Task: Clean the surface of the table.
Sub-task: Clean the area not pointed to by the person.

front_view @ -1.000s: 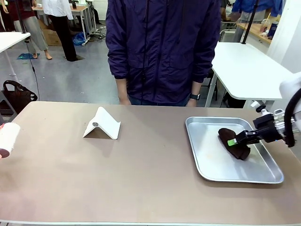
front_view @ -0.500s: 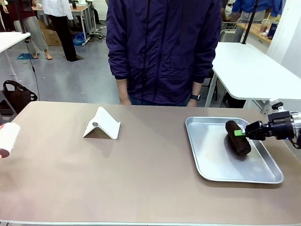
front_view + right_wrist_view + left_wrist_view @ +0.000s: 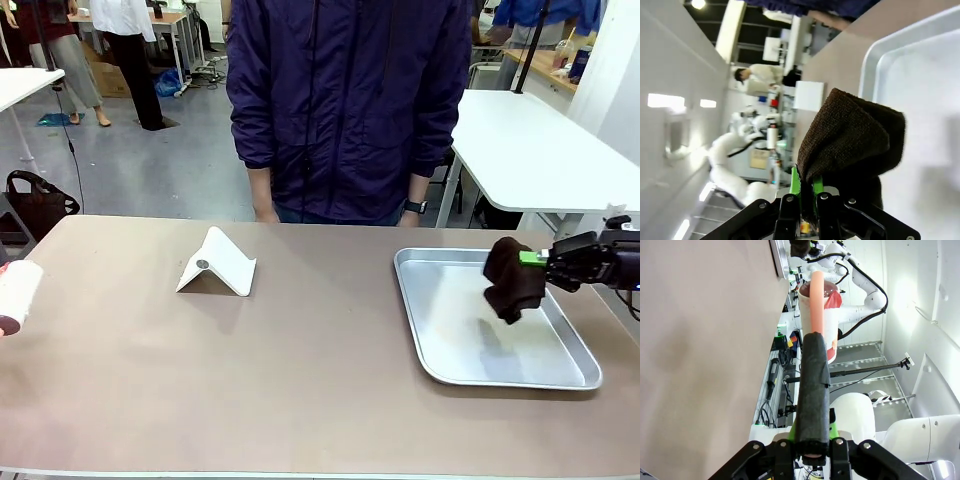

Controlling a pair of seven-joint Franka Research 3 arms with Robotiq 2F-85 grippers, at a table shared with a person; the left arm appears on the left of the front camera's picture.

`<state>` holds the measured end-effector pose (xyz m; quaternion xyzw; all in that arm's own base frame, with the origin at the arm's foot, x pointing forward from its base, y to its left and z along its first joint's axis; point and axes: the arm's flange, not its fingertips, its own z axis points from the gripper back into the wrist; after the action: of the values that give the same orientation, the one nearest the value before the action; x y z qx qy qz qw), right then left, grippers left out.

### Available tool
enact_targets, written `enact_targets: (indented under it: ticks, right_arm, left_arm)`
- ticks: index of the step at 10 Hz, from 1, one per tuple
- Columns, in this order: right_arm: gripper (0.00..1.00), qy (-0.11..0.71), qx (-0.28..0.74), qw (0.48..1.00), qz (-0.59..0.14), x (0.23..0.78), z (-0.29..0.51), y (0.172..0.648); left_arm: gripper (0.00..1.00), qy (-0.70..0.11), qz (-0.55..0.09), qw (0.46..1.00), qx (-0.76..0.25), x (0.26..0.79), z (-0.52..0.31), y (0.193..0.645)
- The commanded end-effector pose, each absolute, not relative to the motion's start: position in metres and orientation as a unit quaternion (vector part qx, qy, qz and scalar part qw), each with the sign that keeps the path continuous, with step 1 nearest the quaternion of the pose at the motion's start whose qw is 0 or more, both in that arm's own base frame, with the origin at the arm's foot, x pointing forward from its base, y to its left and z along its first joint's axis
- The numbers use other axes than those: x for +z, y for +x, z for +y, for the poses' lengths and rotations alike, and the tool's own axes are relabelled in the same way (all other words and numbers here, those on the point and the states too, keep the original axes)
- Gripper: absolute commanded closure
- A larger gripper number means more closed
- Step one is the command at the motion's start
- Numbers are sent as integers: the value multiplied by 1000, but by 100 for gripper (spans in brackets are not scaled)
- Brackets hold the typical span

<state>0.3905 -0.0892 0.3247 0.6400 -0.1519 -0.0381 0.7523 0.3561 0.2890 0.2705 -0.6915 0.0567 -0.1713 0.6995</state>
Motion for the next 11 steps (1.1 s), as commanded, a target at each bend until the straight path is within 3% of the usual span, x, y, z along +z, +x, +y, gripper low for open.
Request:
enact_targets:
  ticks: [1,5,6,7,11]
  right_arm:
    - [89,663,-66,733,-137,361,-101,351]
    - [89,613,-17,781,-119,379,-100,283]
    - [89,615,-18,779,-122,379,-98,283]
    - [89,619,-18,775,-125,376,-119,312]
    - [89,619,-18,775,-125,376,-119,312]
  left_arm:
    - [78,-695,49,696,-172,275,288,354]
    - [78,-695,49,696,-172,275,288,354]
    - [78,-695,49,696,-172,275,288,354]
    - [78,-695,49,696,-172,275,288,354]
    - [78,-695,49,696,-172,275,288,354]
